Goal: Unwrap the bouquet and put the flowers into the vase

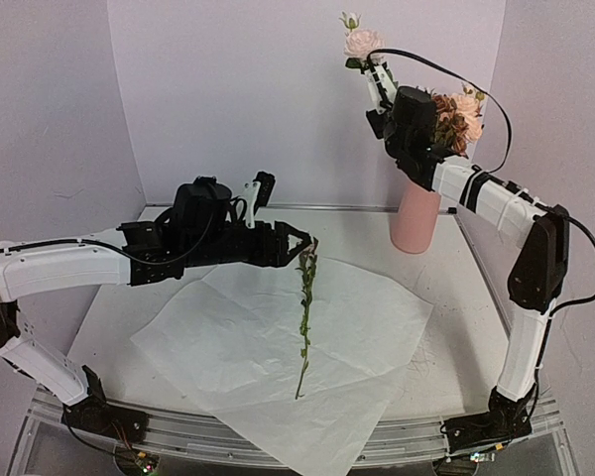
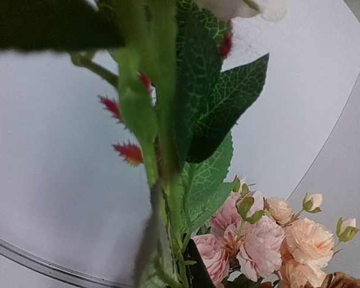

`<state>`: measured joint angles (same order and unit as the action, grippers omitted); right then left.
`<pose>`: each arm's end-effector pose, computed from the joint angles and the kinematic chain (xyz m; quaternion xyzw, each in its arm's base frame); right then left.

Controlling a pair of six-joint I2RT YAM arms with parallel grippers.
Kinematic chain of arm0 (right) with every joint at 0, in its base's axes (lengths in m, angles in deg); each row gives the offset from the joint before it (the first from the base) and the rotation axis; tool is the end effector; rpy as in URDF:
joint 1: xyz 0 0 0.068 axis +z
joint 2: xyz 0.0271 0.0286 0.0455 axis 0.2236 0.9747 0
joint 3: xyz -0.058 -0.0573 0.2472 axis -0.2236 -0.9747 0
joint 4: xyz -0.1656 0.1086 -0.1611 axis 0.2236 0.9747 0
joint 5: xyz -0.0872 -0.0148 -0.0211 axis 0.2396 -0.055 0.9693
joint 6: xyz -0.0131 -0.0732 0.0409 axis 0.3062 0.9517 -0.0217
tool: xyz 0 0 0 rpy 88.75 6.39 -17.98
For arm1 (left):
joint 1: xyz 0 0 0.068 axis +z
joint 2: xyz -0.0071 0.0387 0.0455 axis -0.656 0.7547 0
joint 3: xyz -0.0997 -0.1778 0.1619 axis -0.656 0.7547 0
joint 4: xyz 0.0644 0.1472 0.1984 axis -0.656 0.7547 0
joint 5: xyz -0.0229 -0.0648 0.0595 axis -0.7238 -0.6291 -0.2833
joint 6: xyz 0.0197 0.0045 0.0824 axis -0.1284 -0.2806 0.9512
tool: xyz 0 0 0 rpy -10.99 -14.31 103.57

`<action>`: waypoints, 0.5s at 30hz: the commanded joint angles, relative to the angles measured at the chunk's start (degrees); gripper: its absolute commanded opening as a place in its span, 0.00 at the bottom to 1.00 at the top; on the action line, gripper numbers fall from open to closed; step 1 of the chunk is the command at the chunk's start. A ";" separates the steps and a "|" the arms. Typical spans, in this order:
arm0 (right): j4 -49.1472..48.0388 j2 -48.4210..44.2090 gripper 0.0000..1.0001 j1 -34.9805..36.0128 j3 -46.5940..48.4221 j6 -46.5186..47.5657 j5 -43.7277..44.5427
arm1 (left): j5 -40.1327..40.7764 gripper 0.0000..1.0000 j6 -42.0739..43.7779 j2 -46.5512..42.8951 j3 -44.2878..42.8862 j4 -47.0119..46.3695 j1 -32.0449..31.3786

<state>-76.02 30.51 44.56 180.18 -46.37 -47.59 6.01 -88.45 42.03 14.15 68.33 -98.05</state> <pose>0.4180 0.2045 0.4635 -0.0251 0.5402 -0.1867 0.8201 0.2013 -0.3138 0.3061 0.2073 0.7823 -0.4051 0.4254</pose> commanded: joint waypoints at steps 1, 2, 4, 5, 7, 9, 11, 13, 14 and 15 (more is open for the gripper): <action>-6.19 -0.46 0.00 -1.07 -1.26 -2.03 3.68 | 0.28 0.73 0.93 -0.39 -2.94 0.08 -0.04; -6.94 -0.37 0.00 -1.36 -1.89 -1.90 3.87 | 0.36 0.73 0.96 -0.60 -2.84 0.14 0.01; -8.62 -0.16 0.00 -1.82 -2.73 -1.34 4.71 | 0.60 0.73 1.00 -0.94 -2.67 0.28 -0.04; -9.44 -0.02 0.00 -1.97 -2.98 -1.07 5.26 | 0.73 0.73 1.08 -1.05 -2.63 0.29 -0.09; -10.37 0.28 0.00 -2.52 -3.40 -0.66 5.97 | 0.75 0.73 1.07 -1.14 -2.67 0.26 -0.05; -10.59 0.50 0.00 -3.02 -3.67 -0.73 6.33 | 0.75 0.73 1.03 -1.07 -2.62 0.31 0.00; -11.17 0.68 0.00 -3.62 -4.11 -0.84 6.96 | 0.75 0.73 0.93 -0.93 -2.62 0.37 -0.07; -11.32 0.67 0.00 -4.31 -4.84 -1.59 7.46 | 0.73 0.73 0.86 -0.82 -2.62 0.35 -0.12; -11.42 0.63 0.00 -4.65 -5.31 -2.15 7.65 | 0.71 0.73 0.81 -0.80 -2.62 0.38 -0.11; -11.51 0.62 0.00 -4.96 -5.81 -2.81 7.85 | 0.71 0.73 0.81 -0.79 -2.62 0.36 0.00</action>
<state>-82.24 30.99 41.04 175.86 -47.07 -43.31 6.03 -88.42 42.04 14.15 68.35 -98.05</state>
